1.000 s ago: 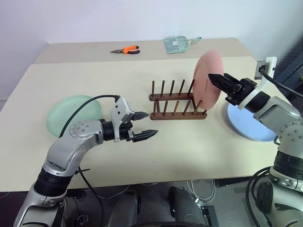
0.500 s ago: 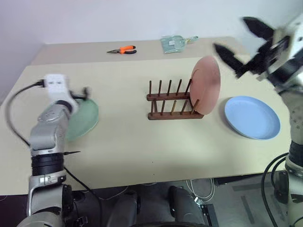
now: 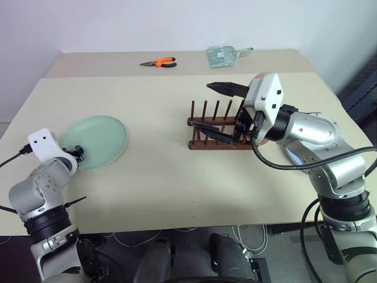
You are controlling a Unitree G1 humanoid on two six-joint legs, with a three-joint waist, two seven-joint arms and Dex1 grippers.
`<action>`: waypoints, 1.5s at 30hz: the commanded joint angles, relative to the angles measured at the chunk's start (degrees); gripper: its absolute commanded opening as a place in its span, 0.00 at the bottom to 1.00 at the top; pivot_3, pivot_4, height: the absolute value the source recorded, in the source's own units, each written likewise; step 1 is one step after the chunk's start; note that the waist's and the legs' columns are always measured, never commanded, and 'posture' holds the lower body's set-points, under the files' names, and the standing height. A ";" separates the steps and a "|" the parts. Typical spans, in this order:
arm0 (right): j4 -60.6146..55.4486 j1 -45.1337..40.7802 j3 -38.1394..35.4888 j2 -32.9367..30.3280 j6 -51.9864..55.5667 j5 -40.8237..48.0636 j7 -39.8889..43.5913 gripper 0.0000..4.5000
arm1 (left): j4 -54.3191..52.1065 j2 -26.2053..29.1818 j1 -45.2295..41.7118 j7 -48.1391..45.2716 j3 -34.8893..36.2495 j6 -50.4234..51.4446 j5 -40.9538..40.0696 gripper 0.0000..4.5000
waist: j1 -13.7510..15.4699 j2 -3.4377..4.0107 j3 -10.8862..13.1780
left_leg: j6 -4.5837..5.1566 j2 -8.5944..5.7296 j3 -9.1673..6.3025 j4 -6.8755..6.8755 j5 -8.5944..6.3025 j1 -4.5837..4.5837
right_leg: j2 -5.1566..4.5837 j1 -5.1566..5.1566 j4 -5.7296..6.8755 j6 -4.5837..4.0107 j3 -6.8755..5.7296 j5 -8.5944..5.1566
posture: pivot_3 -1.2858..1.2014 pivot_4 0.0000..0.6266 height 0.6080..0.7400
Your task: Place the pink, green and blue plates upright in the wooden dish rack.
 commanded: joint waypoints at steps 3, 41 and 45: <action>-0.83 0.08 1.97 -1.08 -0.83 -4.27 1.41 1.00 | -4.32 -1.24 -1.87 -5.69 -4.41 -6.50 -2.92 0.02 | 0.33 -0.03 -0.01 | -0.03 -0.01 -0.02 0.03 0.02 -0.04 | -0.01 0.03 -0.02 -0.02 -0.02 0.01 | 0.52 0.24 1.00; 0.52 -2.62 -14.96 19.93 7.77 1.96 -13.18 0.00 | -13.50 6.00 0.84 -31.13 -30.15 -30.86 -4.20 0.64 | -0.93 -0.03 0.09 | -0.04 0.02 0.01 -0.12 0.04 0.00 | 0.13 -0.01 -0.07 -0.14 0.17 0.05 | 0.52 0.24 1.00; -1.10 -3.64 -24.16 23.73 20.47 21.27 -23.43 0.00 | -19.65 11.49 9.56 -44.26 -38.17 -28.89 -7.21 0.64 | -1.18 0.04 0.14 | 0.01 0.04 -0.13 -0.05 0.01 -0.13 | 0.11 -0.05 -0.11 -0.42 0.19 -0.01 | 0.52 0.24 1.00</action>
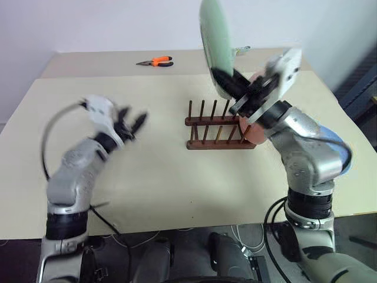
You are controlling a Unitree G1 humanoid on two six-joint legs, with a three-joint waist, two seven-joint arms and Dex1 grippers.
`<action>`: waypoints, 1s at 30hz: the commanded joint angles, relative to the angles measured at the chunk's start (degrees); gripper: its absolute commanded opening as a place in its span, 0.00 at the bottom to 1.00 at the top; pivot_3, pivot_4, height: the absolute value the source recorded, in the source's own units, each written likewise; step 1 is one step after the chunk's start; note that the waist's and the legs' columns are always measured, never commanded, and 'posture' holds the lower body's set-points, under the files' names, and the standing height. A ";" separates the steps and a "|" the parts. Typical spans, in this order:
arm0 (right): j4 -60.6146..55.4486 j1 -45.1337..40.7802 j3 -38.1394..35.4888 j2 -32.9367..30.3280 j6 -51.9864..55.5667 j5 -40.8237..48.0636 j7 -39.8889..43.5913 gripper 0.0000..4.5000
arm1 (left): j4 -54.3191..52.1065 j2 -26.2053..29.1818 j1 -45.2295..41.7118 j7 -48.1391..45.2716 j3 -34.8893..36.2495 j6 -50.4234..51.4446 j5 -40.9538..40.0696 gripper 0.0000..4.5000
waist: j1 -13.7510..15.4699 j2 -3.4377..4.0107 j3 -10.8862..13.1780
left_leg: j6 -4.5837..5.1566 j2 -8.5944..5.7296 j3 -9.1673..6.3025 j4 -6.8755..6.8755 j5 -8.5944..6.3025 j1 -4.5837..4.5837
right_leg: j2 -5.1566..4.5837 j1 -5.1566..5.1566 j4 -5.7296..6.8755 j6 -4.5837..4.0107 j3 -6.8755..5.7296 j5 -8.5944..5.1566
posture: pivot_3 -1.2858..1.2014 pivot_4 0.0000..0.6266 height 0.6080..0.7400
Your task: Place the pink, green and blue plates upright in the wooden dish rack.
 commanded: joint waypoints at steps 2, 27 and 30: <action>-2.73 -0.62 -7.63 1.71 9.84 15.04 -11.22 0.00 | -8.96 5.50 4.07 -11.05 -6.65 1.35 -2.62 0.64 | -0.25 0.28 0.05 | 0.00 0.06 0.00 -0.09 0.00 0.05 | 0.01 -0.04 0.02 -0.13 0.01 -0.08 | 0.52 0.24 1.00; -6.46 1.27 0.56 -20.28 -2.77 2.57 -7.95 0.77 | -10.16 1.84 1.73 -12.96 -12.47 2.73 -2.24 0.65 | -0.26 0.48 0.06 | 0.05 0.03 0.27 -0.09 -0.01 0.01 | 0.02 -0.04 0.00 0.18 -0.02 -0.32 | 0.52 0.24 1.00; -4.31 2.15 -9.74 -22.85 -2.41 7.96 -6.54 0.83 | -9.47 0.89 0.65 -13.54 -14.49 2.17 -1.32 0.65 | -0.10 0.46 0.07 | 0.09 0.04 0.23 -0.04 -0.03 0.02 | 0.02 0.05 -0.05 0.19 -0.03 -0.32 | 0.52 0.24 1.00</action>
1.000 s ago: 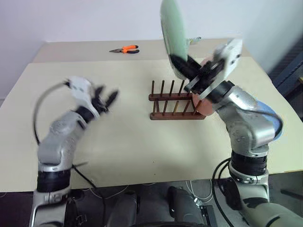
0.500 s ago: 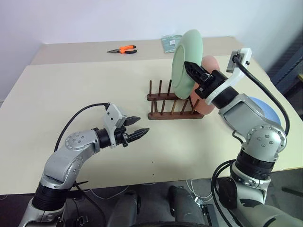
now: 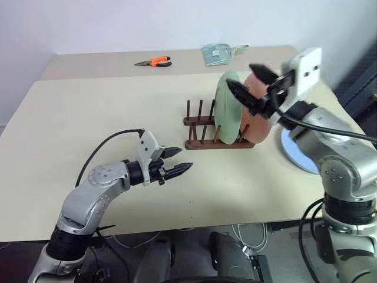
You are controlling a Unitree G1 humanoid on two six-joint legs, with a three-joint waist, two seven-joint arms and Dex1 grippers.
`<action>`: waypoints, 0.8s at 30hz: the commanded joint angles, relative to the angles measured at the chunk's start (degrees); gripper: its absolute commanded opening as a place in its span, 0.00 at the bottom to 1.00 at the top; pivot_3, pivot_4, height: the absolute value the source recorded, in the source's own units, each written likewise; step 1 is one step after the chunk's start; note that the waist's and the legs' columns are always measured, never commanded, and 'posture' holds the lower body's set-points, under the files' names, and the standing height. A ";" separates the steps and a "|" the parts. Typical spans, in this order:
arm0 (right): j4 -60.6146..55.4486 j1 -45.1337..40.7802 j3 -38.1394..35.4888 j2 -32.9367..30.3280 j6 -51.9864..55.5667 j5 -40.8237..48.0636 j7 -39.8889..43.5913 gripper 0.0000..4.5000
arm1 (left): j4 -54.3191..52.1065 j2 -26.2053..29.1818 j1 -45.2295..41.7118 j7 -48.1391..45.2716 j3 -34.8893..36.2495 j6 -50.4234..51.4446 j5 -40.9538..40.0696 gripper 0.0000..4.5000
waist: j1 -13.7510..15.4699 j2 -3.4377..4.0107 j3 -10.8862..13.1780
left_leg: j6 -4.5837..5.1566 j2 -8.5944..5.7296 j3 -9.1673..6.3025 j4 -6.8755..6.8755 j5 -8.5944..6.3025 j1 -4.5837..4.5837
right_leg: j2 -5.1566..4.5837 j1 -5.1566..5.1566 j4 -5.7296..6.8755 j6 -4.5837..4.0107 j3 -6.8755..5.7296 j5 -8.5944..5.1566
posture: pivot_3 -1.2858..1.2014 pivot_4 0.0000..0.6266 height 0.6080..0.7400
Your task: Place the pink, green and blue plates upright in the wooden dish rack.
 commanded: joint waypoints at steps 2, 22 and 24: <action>1.62 4.39 -14.57 -7.77 -1.18 0.66 3.19 0.98 | -0.71 -1.07 -1.75 -1.18 -2.08 -1.26 0.42 0.65 | 0.71 -0.09 -0.01 | 0.03 -0.02 -0.03 0.06 -0.02 -0.03 | -0.02 0.03 -0.02 -0.01 -0.01 0.00 | 0.52 0.24 1.00; 22.71 37.22 5.37 -18.37 -16.10 -38.34 8.93 0.37 | 0.63 -1.09 -3.92 -3.38 -3.04 -1.00 1.94 0.65 | 0.27 -0.06 -0.02 | 0.37 -0.03 0.34 0.13 -0.23 0.05 | -0.21 0.26 -0.48 0.06 0.07 -0.02 | 0.52 0.24 1.00; 24.15 35.98 5.03 -17.82 -17.21 -39.36 8.25 0.13 | 0.18 -0.88 -3.60 -3.18 -2.79 -0.92 1.87 0.65 | 0.86 -0.06 -0.02 | 0.38 -0.05 0.30 0.12 -0.24 0.04 | -0.21 0.28 -0.51 0.07 0.05 -0.01 | 0.52 0.24 1.00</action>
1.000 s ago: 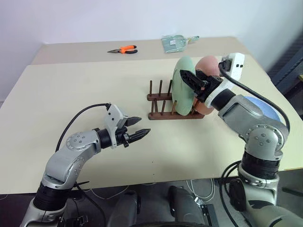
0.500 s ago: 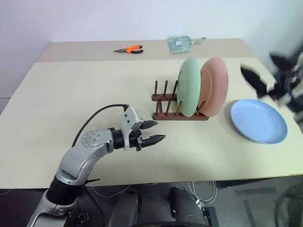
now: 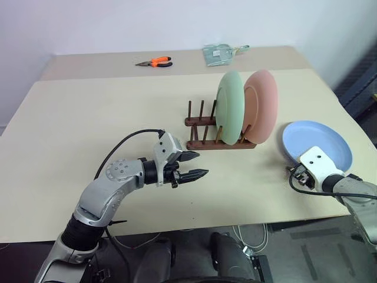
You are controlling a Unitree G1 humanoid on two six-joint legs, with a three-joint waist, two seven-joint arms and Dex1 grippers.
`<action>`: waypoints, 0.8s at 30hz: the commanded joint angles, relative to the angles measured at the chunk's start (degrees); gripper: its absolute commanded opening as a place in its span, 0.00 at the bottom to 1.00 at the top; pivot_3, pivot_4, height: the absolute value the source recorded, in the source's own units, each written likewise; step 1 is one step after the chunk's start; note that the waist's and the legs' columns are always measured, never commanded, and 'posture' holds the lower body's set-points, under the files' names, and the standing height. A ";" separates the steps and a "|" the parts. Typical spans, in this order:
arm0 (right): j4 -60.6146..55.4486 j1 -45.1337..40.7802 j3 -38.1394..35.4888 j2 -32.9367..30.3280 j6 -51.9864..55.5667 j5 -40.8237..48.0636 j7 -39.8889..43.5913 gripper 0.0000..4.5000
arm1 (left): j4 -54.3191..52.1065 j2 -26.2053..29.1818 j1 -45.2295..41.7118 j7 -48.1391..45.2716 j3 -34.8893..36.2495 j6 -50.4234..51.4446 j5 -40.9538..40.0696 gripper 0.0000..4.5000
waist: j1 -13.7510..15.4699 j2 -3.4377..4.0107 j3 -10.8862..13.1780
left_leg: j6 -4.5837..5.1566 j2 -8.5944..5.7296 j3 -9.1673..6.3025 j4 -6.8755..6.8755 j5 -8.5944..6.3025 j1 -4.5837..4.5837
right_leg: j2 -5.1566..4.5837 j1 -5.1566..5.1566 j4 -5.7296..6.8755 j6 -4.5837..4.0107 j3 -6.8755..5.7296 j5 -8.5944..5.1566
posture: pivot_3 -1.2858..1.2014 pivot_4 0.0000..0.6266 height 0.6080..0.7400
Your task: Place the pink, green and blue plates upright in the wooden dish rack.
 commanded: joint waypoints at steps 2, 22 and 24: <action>2.80 -2.63 -1.28 1.18 -2.61 -3.45 -2.14 0.01 | -2.68 0.57 0.50 0.51 1.54 -0.67 -0.14 0.65 | 0.70 0.00 0.01 | 0.00 0.00 0.01 0.01 0.00 0.01 | 0.00 0.02 -0.01 0.00 0.00 0.00 | 0.52 0.24 1.00; -19.70 -50.39 -5.87 38.77 22.48 63.86 -29.53 0.01 | 2.09 3.09 3.28 0.67 7.69 -5.45 1.54 0.65 | 0.24 0.25 0.12 | 0.00 0.06 -0.51 -0.08 0.00 -0.02 | 0.11 -0.04 -0.10 -0.33 -0.01 0.30 | 0.52 0.24 1.00; -18.23 -48.56 -4.21 43.81 23.54 66.60 -36.79 0.01 | 3.65 4.32 3.71 0.70 9.53 -6.15 1.90 0.65 | 0.18 0.27 0.11 | 0.00 0.05 -0.49 -0.10 0.01 0.00 | 0.15 -0.16 0.00 -0.37 0.00 0.34 | 0.52 0.24 1.00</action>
